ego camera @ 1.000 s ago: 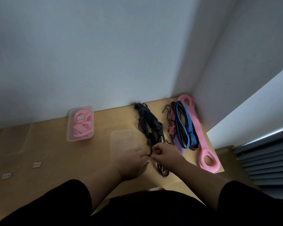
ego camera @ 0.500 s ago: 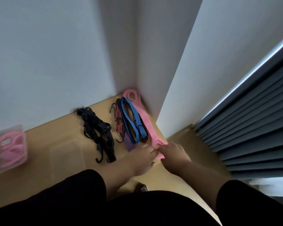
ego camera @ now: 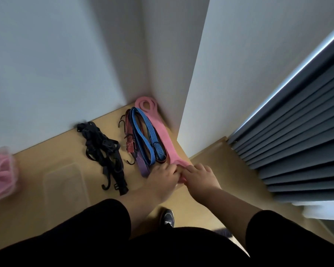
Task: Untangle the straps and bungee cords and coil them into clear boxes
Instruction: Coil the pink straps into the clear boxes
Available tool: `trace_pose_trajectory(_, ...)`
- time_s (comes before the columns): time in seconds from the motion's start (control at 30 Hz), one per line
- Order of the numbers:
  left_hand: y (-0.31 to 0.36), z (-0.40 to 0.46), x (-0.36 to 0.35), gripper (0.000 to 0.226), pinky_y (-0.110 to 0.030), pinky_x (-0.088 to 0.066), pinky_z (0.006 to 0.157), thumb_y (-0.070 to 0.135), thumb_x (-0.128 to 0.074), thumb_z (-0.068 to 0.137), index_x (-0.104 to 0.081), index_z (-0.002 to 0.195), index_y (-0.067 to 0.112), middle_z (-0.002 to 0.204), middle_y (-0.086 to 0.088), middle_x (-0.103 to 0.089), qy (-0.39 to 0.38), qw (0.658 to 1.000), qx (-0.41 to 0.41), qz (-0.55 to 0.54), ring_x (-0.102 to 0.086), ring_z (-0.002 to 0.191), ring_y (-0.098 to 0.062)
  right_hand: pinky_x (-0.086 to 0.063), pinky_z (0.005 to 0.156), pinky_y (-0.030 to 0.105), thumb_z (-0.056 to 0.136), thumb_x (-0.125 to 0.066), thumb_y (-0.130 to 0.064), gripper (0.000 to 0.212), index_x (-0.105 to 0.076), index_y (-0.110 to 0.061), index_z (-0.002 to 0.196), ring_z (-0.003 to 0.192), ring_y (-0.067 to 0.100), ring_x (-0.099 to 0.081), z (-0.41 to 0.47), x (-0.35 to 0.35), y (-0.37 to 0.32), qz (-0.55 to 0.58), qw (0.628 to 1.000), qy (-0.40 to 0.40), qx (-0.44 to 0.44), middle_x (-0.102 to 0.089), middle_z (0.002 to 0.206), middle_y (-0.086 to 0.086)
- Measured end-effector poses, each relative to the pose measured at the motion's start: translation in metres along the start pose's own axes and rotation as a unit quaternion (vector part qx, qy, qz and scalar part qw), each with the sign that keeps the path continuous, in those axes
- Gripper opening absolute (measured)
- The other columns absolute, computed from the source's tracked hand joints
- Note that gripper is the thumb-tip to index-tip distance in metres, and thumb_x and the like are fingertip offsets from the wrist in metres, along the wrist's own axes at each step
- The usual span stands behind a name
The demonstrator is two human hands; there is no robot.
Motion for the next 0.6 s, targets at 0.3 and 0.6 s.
trace_pose_trajectory(0.3,-0.019,-0.016,0.015,0.033,-0.031,-0.043,0.087,0.050,-0.052,0.097,-0.066,0.105,0.021,0.105,0.004,-0.055,0.072,0.992,0.020,-0.105,-0.049,0.101,-0.015,-0.036,0.101,0.034,0.097,-0.055,-0.048,0.029,-0.058,-0.041,0.125,0.115,0.015,-0.046,0.002,0.029,-0.009,0.039,0.998,0.013,0.057,-0.058,0.123,-0.017)
trace_pose_trajectory(0.6,-0.060,-0.024,0.072,0.033,-0.031,-0.046,0.097,0.033,-0.041,0.105,-0.065,0.119,0.015,0.119,0.002,-0.058,0.137,0.958,0.075,-0.242,-0.050,0.110,-0.013,-0.038,0.112,0.034,0.101,-0.059,-0.034,0.040,-0.053,-0.031,0.141,0.134,0.016,-0.048,0.021,0.079,0.009,0.199,0.974,0.098,-0.048,-0.055,0.144,-0.010)
Point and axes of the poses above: each hand's wrist, its own z-axis towards the middle knuckle, its own x-axis out of the back of the hand, y = z × x, the point moved 8 cm from there along z, towards the middle knuckle
